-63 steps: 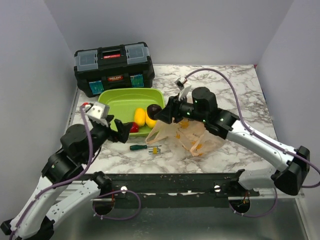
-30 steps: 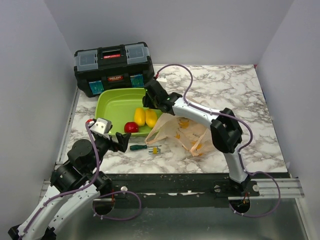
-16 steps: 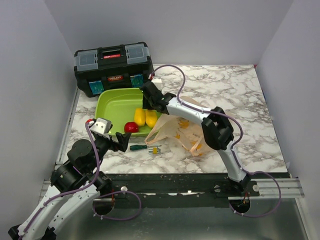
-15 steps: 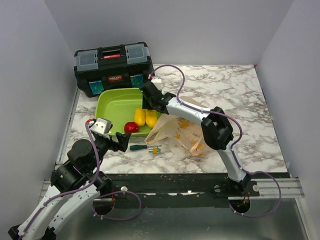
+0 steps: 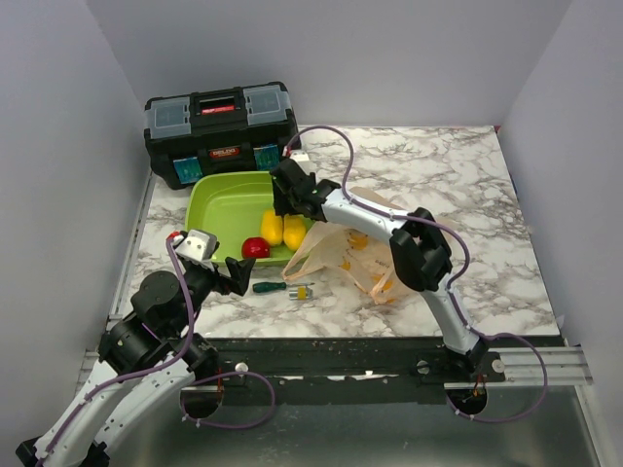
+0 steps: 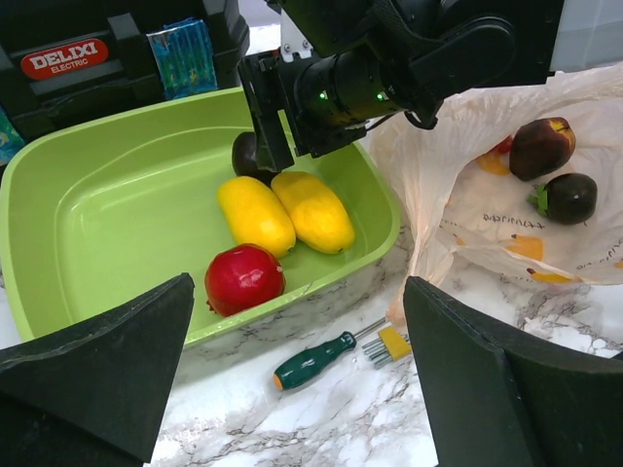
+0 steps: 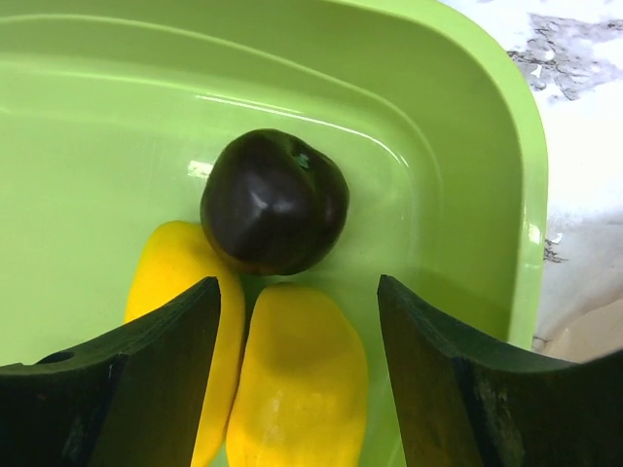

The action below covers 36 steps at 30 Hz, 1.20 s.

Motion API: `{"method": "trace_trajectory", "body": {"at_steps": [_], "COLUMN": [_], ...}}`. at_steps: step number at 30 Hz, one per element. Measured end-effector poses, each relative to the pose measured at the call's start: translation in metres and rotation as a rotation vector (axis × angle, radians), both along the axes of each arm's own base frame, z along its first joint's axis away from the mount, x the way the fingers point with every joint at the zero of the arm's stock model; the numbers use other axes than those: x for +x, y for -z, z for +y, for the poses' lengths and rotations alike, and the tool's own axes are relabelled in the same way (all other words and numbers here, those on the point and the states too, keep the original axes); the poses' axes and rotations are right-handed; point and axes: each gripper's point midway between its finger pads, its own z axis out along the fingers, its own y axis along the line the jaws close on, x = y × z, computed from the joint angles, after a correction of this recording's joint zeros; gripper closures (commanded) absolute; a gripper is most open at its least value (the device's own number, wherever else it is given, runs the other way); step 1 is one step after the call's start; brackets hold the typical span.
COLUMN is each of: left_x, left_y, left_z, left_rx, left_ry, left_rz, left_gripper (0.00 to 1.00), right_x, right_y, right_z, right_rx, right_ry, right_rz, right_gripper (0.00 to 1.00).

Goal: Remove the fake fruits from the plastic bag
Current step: Place the fake fruit in the bin, then take out the fake fruit from the plastic bag.

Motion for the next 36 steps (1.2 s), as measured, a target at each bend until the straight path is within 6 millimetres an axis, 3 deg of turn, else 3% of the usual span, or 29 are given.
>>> {"method": "trace_trajectory", "body": {"at_steps": [4,6,9,15,19,22,28,32,36], "left_x": [0.000,0.001,0.002,0.003,0.003,0.004,0.010,0.020,0.029], "left_y": [0.001,0.002,0.004,0.008,0.013,0.020,0.042,0.056,0.077], "left_z": [0.000,-0.002,-0.003,-0.009,-0.017,-0.025,-0.054,-0.075,-0.089], "left_rx": [0.002,0.007,0.012,0.025,0.038,0.053,0.104,0.145,0.194], "left_ry": [0.000,0.002,0.006,0.026,0.062,0.089,0.175,0.212,0.219], "left_rz": [0.003,0.009,0.015,0.035,0.059,0.090,0.250,0.370,0.479], "left_gripper": [0.12,0.12,0.11,0.10,0.10,0.10,0.09,0.10,0.10], "right_x": [-0.008,-0.016,-0.027,-0.064,-0.106,-0.136,-0.185,-0.200,-0.198], "right_y": [-0.007,-0.021,-0.058,-0.153,-0.184,-0.181,-0.147,-0.120,-0.085], "right_z": [0.001,0.002,0.002,-0.016,-0.042,-0.060,-0.096,-0.118,-0.136], "right_rx": [-0.025,-0.032,-0.013,0.104,0.175,0.198,0.194,0.183,0.150], "right_ry": [-0.046,-0.087,-0.141,-0.226,-0.283,-0.316,-0.330,-0.291,-0.210], "right_rz": [0.001,-0.003,-0.030,-0.111,-0.114,-0.085,-0.001,0.030,0.027], "right_gripper": [0.32,0.32,0.32,0.33,0.33,0.33,0.34,0.35,0.36]}}
